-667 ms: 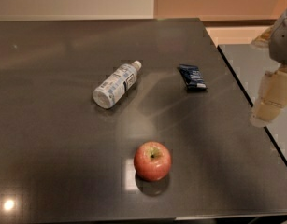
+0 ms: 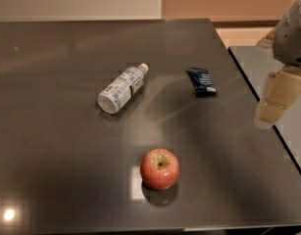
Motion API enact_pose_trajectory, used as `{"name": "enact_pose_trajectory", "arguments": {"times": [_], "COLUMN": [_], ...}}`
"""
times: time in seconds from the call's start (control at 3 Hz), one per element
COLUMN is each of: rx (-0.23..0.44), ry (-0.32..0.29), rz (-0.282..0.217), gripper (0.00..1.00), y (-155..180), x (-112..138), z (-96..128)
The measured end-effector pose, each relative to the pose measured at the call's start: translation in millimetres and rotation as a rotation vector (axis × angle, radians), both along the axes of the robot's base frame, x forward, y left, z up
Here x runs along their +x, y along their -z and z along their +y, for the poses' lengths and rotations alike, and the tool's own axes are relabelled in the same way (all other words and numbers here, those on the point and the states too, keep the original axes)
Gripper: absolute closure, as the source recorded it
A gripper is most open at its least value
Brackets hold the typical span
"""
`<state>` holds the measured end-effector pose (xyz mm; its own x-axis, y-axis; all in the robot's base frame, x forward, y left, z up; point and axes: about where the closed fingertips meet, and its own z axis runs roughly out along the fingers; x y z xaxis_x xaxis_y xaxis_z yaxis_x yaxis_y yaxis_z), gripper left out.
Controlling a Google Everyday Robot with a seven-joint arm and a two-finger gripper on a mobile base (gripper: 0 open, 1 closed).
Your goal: Move rxbar blueberry near apple
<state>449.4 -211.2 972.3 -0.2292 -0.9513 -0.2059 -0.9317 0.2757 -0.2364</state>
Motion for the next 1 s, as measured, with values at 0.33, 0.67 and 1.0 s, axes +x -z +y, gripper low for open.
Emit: {"name": "enact_pose_trajectory", "arguments": {"times": [0.33,0.67,1.0], "rx": [0.017,0.049,0.098], "ry": [0.016,0.023,0.025], "rz": [0.020,0.019,0.007], "gripper": [0.00,0.00,0.00], "y": [11.3,23.9,35.9], "x": [22.7,52.1,80.3], "z": [0.3,2.2,5.4]}}
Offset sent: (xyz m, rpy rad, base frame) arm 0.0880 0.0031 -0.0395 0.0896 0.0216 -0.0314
